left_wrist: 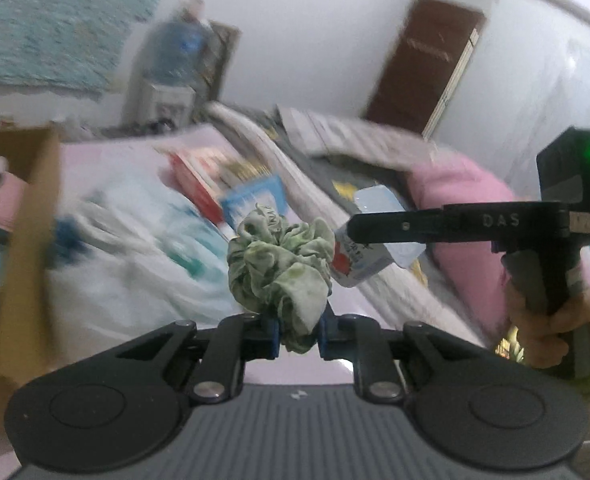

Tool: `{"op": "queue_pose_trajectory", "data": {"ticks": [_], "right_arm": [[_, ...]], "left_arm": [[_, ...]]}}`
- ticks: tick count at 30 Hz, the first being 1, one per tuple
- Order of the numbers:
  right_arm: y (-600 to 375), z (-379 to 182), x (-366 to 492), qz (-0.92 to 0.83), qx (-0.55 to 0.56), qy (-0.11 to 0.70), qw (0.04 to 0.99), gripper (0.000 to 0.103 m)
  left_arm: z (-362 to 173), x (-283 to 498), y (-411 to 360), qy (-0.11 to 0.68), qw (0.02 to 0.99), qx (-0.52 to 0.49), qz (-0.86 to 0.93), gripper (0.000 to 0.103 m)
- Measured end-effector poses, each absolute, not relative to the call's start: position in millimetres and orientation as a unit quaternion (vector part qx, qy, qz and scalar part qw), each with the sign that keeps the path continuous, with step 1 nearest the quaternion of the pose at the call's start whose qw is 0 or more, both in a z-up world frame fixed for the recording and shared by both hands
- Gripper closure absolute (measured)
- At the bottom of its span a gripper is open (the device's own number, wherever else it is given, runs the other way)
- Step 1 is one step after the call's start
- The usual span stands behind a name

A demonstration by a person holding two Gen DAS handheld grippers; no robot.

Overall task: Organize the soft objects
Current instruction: 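Carry the scrunchie and the yogurt cup with both tools over the box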

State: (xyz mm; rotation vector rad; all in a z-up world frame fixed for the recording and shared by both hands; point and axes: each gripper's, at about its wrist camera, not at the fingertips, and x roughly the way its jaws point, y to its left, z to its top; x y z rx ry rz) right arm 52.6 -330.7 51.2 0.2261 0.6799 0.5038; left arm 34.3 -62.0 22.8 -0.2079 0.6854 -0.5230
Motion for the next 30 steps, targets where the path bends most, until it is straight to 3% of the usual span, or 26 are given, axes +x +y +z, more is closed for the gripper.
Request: {"op": "queue_pose_trajectory", "data": {"ticks": [8, 12, 21, 30], "right_arm": [[-217, 117, 99, 0.368, 0.075, 0.311, 0.873, 0.043], [-143, 128, 139, 0.412, 0.059, 0.340, 0.843, 0.043], [1, 82, 225, 0.392, -0.022, 0.463, 0.794, 0.043], [51, 26, 265, 0.334, -0.112, 0.528, 0.773, 0.043]], "left_arm": [[54, 13, 38, 0.260, 0.943, -0.155, -0.139, 0.085], [49, 9, 89, 0.246, 0.947, -0.192, -0.075, 0.085], [29, 1, 168, 0.248, 0.943, -0.223, 0.001, 0.085], [18, -5, 203, 0.249, 0.938, -0.240, 0.021, 0.085]]}}
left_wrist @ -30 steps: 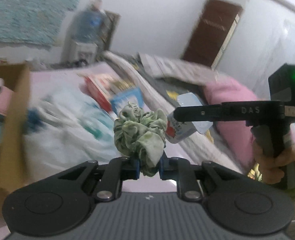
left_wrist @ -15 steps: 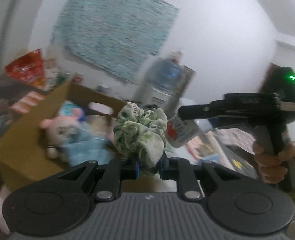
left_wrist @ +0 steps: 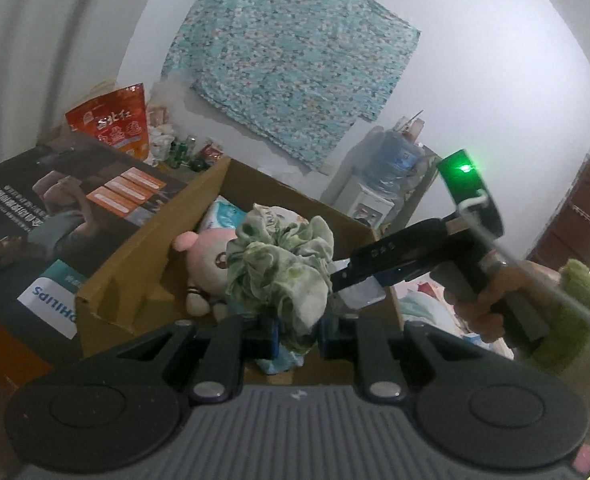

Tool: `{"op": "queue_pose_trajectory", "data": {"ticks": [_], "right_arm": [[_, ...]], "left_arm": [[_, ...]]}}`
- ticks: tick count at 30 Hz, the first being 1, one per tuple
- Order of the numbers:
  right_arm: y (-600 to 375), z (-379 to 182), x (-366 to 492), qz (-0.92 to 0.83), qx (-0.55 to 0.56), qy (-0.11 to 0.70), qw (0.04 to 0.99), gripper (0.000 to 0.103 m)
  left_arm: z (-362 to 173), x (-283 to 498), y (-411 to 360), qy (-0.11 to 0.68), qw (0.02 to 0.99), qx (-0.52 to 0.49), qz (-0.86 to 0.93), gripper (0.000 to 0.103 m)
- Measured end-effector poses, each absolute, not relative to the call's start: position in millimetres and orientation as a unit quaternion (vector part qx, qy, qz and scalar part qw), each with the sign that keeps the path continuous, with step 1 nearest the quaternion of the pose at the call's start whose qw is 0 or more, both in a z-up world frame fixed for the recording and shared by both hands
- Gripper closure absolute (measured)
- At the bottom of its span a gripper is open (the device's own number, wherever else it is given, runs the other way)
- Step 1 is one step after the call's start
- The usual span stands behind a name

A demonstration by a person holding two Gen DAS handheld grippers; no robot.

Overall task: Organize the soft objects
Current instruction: 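Carry the scrunchie and the yogurt cup with both tools over the box, then lower the green scrunchie into the box and open the left tool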

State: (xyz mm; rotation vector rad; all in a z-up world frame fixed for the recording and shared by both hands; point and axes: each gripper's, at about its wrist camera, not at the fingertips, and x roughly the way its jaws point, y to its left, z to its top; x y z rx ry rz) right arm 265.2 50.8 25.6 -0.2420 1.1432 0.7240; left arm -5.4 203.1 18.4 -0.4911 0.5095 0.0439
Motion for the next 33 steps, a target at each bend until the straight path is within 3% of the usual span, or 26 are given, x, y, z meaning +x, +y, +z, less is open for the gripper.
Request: {"op": "queue_pose_trajectory", "data": {"ticks": [17, 23, 28, 33], "right_arm": [[78, -9, 294, 0.293, -0.211, 0.573, 0.736, 0.044], [88, -6, 290, 0.288, -0.245, 0.554, 0.742, 0.036], [77, 17, 284, 0.307, -0.215, 0.526, 0.763, 0.035], [24, 69, 262, 0.354, -0.092, 0.465, 0.806, 0.035]], "left_arm": [[13, -9, 218, 0.252, 0.933, -0.258, 0.026, 0.085], [12, -8, 214, 0.259, 0.931, -0.257, 0.025, 0.085], [14, -4, 207, 0.261, 0.932, -0.249, 0.019, 0.085], [16, 15, 192, 0.284, 0.930, -0.231, -0.012, 0.085]]}}
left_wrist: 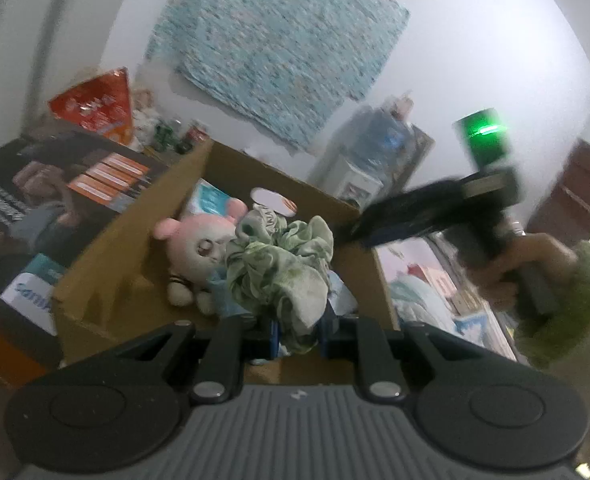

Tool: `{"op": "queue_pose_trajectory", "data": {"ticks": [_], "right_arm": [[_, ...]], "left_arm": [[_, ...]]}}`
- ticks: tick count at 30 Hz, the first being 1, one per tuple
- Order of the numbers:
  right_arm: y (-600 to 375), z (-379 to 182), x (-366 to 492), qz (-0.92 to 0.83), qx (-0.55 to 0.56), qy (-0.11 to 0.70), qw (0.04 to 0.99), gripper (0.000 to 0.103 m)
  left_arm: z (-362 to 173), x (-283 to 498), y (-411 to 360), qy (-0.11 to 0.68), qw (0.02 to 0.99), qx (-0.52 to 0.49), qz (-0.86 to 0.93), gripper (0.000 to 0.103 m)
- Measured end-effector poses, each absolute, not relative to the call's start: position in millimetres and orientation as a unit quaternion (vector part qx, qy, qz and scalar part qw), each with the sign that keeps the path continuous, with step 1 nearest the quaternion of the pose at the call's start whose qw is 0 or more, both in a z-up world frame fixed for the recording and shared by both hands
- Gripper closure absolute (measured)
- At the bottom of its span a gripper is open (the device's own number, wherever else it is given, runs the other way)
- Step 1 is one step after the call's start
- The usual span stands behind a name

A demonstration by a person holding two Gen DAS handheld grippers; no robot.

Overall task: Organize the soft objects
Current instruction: 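Lower the green scrunchie into the box and open the left tool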

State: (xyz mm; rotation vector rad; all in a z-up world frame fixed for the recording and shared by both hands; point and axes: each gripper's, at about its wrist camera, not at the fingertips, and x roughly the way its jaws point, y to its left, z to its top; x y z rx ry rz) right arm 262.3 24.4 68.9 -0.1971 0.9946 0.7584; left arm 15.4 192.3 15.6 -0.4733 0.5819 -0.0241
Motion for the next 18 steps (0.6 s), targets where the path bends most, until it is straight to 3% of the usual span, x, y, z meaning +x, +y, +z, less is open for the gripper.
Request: {"op": "queue_pose_trajectory", "data": {"ticks": [6, 13, 18], "right_arm": [[-76, 96, 212, 0.389, 0.059, 0.406, 0.825, 0.031], [-170, 68, 166, 0.383, 0.156, 0.383, 0.826, 0.029], [-219, 45, 153, 0.358, 0.203, 0.376, 0.830, 0.029]], "left_arm": [[7, 65, 175, 0.351, 0.904, -0.234, -0.070, 0.084], [-34, 148, 151, 0.498, 0.837, -0.206, -0.096, 0.084], [-55, 190, 134, 0.549, 0.814, -0.173, -0.083, 0.083]]}}
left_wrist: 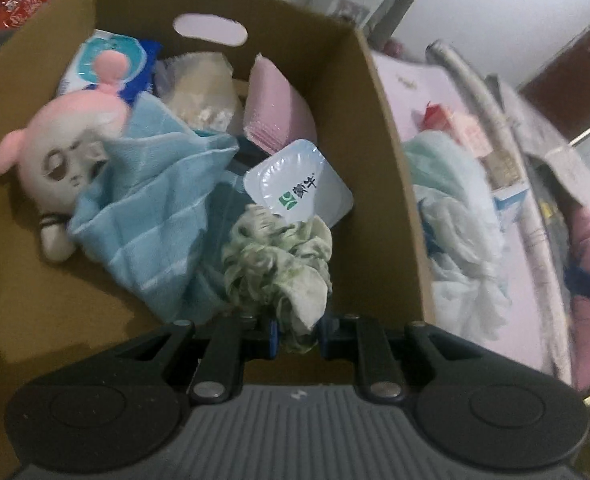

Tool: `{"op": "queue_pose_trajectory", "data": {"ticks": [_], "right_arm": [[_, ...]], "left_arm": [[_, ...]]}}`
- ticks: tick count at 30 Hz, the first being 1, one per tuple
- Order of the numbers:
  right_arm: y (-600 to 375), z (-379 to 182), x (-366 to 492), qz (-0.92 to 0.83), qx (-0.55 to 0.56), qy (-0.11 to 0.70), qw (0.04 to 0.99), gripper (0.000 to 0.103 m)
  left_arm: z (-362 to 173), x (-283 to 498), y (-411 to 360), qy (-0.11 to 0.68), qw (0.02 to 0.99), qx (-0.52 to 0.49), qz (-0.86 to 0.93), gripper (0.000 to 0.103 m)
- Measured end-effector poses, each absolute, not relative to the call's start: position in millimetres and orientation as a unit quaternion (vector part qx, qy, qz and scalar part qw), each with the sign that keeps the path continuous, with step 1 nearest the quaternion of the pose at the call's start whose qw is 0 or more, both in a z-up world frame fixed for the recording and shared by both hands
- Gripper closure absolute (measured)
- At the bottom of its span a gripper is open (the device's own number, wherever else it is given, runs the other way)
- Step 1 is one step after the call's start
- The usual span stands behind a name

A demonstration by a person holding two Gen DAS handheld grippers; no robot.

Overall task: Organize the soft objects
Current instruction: 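Lower the green scrunchie into the box and open the left tool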

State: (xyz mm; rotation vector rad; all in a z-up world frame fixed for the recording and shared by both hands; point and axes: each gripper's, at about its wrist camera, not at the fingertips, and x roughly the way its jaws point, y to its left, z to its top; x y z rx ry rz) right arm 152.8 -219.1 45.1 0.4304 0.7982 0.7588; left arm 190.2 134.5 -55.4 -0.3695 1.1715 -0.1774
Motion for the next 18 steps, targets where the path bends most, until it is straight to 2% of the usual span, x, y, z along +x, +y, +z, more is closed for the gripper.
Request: {"op": "queue_pose_trajectory", "data": {"ticks": [6, 10, 14, 18], "right_arm": [[-249, 21, 155, 0.335, 0.235, 0.382, 0.828, 0.028], [-255, 10, 155, 0.330, 0.245, 0.387, 0.826, 0.028], [-258, 5, 156, 0.326, 0.251, 0.392, 0.823, 0.027], [-257, 2, 155, 0.325, 0.256, 0.393, 0.822, 0.026]], "left_arm": [[-80, 216, 123, 0.578, 0.796, -0.164, -0.065, 0.081], [-88, 223, 125, 0.584, 0.789, -0.180, -0.068, 0.071], [-88, 220, 142, 0.588, 0.780, -0.206, -0.056, 0.050], [-78, 213, 152, 0.575, 0.783, -0.231, -0.054, 0.041]]}}
